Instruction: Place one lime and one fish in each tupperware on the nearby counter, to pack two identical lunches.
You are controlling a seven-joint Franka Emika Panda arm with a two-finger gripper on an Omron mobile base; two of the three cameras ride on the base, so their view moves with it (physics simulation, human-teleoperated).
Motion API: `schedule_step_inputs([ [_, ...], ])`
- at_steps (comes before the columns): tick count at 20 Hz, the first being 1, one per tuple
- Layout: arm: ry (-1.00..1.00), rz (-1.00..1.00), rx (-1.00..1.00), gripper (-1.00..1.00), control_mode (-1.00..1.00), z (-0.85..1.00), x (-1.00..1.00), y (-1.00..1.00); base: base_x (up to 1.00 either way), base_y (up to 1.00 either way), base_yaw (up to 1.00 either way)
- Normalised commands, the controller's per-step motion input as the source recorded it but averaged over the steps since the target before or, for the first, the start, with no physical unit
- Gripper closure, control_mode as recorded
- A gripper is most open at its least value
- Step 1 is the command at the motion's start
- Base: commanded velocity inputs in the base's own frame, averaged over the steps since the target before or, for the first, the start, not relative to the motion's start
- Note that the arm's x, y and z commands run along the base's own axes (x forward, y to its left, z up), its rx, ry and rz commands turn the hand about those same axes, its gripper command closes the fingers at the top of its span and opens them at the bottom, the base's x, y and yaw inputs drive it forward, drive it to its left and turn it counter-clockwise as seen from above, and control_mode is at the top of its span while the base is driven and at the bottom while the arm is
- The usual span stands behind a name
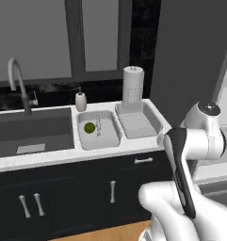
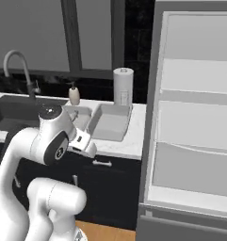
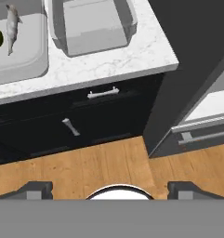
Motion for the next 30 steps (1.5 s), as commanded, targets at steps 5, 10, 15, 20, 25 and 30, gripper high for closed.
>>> schedule_step_inputs([
  [5,0.00,0.00,0.00,-1.00,1.00,0.00,0.00,0.00,-0.77,-1.00,-0.12],
  [10,0.00,0.00,0.00,-1.00,1.00,0.00,0.00,0.00,0.15,-1.00,-0.14],
  [15,0.00,0.00,0.00,-1.00,1.00,0.00,0.00,0.00,0.24,-0.71,0.00],
  [20,0.00,0.00,0.00,-1.00,1.00,0.00,0.00,0.00,0.30,-0.18,0.02],
  [25,0.00,0.00,0.00,-1.00,1.00,0.00,0.00,0.00,0.75,-0.19,0.02],
  [30,-0.06,0.00,0.01,-1.00,-1.00,0.35,0.01,-0.11,0.41,-0.20,0.00],
])
